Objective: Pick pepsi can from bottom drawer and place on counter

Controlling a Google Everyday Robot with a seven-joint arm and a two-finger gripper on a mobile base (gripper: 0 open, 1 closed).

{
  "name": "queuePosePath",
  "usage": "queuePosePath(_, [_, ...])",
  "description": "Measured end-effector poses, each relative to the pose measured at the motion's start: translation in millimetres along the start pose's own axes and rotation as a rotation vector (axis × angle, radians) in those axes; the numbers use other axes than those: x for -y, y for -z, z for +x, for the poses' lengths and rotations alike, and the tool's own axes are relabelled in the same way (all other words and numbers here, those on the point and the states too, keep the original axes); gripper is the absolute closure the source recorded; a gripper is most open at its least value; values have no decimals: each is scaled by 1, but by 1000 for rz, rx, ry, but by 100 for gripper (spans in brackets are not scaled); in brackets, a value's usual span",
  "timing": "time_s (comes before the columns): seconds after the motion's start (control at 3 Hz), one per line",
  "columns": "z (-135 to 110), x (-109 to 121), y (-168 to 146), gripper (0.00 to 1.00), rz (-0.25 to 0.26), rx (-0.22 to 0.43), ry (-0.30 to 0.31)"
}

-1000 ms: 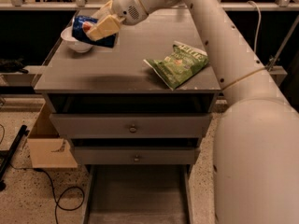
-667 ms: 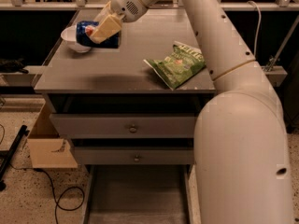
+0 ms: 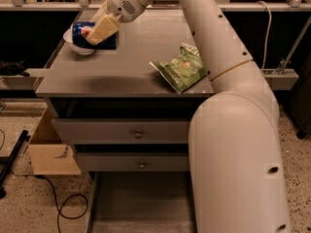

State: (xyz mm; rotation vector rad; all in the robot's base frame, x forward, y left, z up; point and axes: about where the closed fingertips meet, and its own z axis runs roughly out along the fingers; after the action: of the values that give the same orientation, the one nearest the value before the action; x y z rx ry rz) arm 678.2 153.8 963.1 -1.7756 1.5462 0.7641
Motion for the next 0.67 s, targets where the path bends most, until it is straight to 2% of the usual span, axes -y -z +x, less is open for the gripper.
queuePosePath(0.33, [14, -6, -11, 100, -24, -23, -26])
queuePosePath(0.67, [14, -6, -12, 100, -24, -23, -26])
